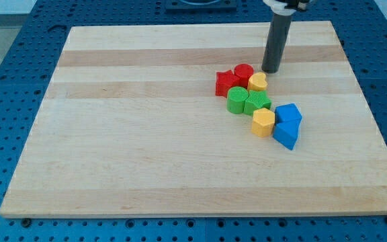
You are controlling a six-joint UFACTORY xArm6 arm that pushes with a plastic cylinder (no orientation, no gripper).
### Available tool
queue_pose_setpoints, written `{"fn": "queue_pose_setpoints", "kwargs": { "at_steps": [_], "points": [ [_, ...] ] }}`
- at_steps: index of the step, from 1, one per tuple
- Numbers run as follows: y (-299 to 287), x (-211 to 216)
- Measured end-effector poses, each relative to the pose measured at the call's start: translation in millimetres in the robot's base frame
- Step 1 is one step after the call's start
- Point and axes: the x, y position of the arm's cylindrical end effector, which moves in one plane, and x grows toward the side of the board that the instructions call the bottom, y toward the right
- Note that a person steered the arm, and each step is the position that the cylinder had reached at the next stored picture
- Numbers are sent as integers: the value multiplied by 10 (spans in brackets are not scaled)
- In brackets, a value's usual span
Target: Slide red circle along with a group of block down
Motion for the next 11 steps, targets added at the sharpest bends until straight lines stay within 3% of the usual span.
{"fn": "queue_pose_setpoints", "kwargs": {
  "at_steps": [2,5,9,11],
  "points": [
    [-199,-150],
    [-442,124],
    [-441,1202],
    [-510,827]
  ]
}}
